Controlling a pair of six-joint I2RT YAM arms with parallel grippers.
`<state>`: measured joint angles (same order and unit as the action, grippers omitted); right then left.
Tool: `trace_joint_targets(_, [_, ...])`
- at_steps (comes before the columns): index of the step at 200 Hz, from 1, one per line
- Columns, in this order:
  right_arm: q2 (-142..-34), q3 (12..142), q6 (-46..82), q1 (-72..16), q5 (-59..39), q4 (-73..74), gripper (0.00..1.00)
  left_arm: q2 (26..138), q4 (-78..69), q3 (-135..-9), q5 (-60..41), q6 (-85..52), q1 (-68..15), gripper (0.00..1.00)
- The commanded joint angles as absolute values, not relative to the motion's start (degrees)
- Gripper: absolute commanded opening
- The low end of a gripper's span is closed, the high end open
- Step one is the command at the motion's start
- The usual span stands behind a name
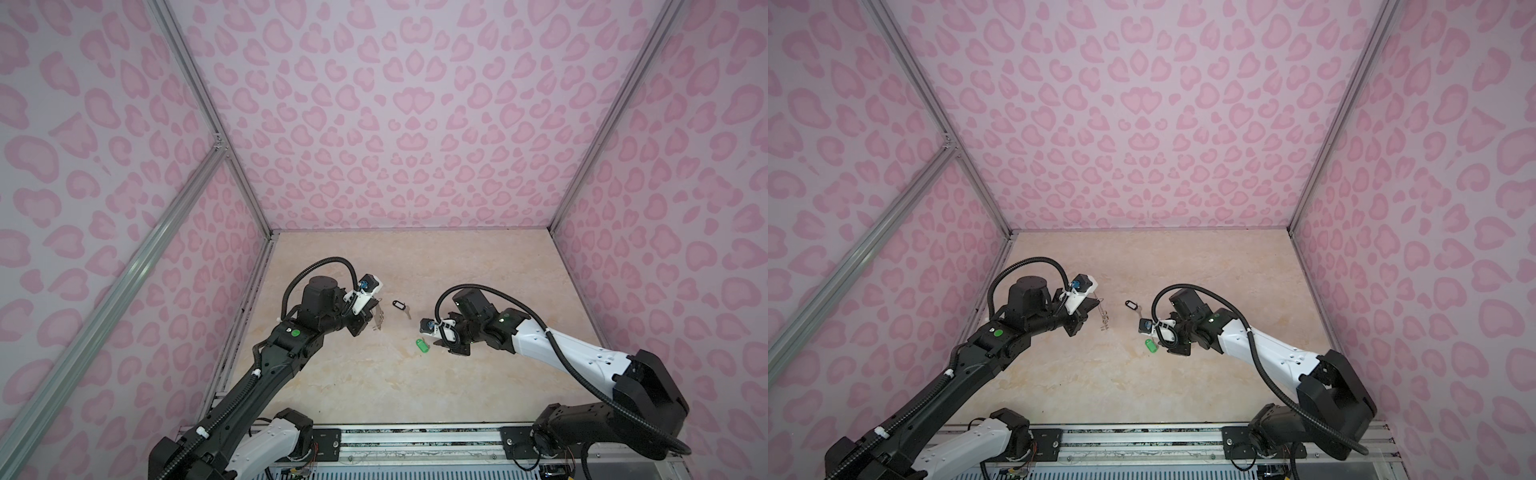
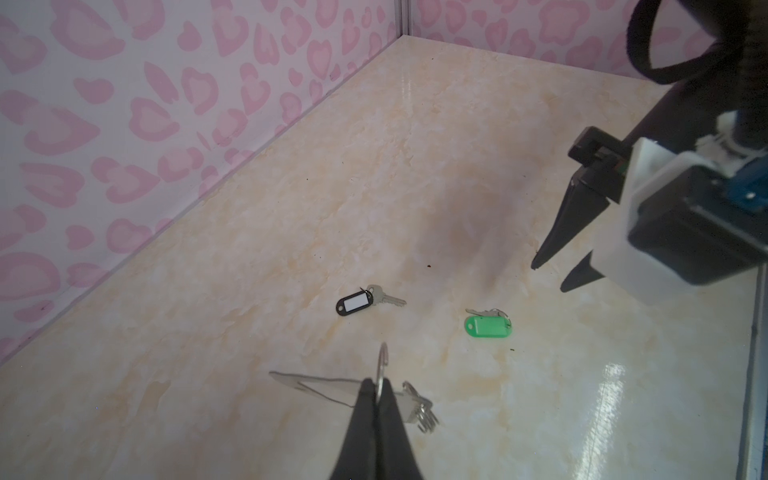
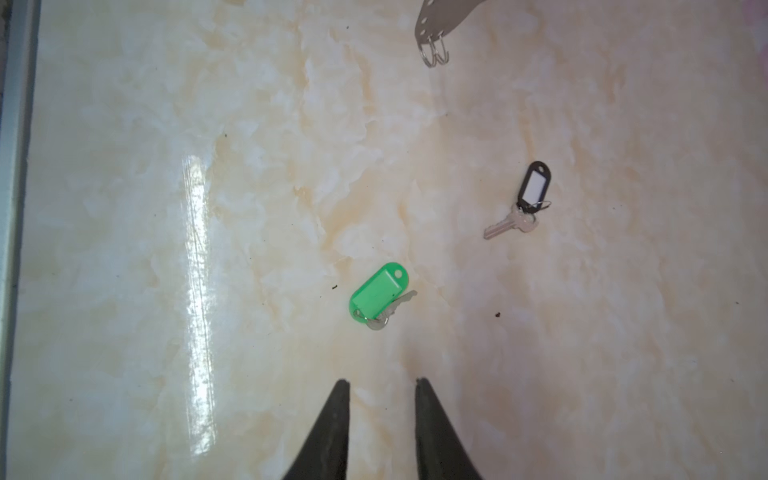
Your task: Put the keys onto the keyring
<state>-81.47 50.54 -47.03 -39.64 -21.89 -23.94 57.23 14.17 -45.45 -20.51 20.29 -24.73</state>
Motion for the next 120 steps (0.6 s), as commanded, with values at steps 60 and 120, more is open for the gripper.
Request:
trace_joint_targets(60, [-96.3, 58.4, -66.8, -39.2, -19.1, -31.6, 0.27, 56.4, 8.7, -42.3, -20.3, 20.4, -24.4, 0.03])
trace_joint_targets(120, [-100.2, 61.3, -70.2, -39.2, -20.2, -33.4, 0.23, 56.7, 8.6, -41.9, -20.9, 20.9, -24.3, 0.03])
